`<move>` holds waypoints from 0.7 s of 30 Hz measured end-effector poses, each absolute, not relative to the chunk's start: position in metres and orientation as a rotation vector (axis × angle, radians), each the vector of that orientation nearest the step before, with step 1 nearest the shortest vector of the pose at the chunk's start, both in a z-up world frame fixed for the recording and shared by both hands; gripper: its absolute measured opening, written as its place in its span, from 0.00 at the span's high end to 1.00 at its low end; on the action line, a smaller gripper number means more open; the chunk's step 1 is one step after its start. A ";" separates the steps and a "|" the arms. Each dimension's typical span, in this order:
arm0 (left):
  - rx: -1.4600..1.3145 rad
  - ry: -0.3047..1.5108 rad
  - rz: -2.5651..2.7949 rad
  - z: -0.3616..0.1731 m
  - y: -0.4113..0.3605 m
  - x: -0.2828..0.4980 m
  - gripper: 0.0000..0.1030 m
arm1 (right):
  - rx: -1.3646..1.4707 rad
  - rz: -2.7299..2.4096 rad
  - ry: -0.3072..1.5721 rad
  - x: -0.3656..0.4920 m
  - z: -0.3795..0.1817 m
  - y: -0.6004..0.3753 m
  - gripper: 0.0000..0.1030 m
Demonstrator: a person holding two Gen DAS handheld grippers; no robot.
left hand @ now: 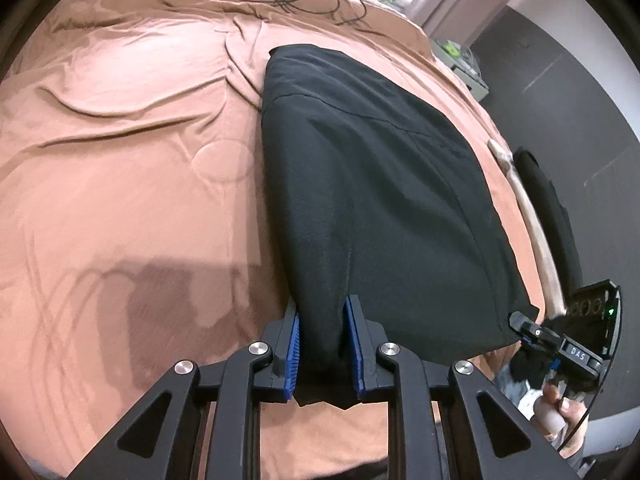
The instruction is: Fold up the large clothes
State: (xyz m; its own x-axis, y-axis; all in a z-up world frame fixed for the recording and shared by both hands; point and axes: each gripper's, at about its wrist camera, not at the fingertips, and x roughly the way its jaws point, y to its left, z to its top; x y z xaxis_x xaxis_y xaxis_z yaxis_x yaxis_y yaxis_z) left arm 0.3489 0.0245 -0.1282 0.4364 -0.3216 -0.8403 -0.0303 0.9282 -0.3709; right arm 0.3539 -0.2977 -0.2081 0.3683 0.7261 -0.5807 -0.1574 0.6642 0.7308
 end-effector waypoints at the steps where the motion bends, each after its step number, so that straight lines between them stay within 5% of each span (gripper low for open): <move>1: -0.351 1.114 -0.191 -0.129 0.025 0.343 0.79 | 0.629 0.625 1.056 0.348 -0.207 -0.297 0.80; 8: -0.322 1.132 -0.243 -0.136 0.030 0.304 0.78 | 0.515 0.647 1.100 0.320 -0.207 -0.285 0.79; 11: -0.314 1.150 -0.269 -0.135 0.034 0.304 0.70 | 0.534 0.636 1.115 0.329 -0.208 -0.291 0.66; 15: -0.384 1.145 -0.242 -0.133 0.052 0.317 0.53 | 0.577 0.579 1.085 0.346 -0.207 -0.311 0.26; 18: -0.450 1.104 -0.211 -0.131 0.061 0.327 0.33 | 0.603 0.563 1.071 0.363 -0.205 -0.318 0.23; 21: -0.486 1.106 -0.201 -0.136 0.063 0.342 0.32 | 0.636 0.556 1.065 0.383 -0.208 -0.325 0.23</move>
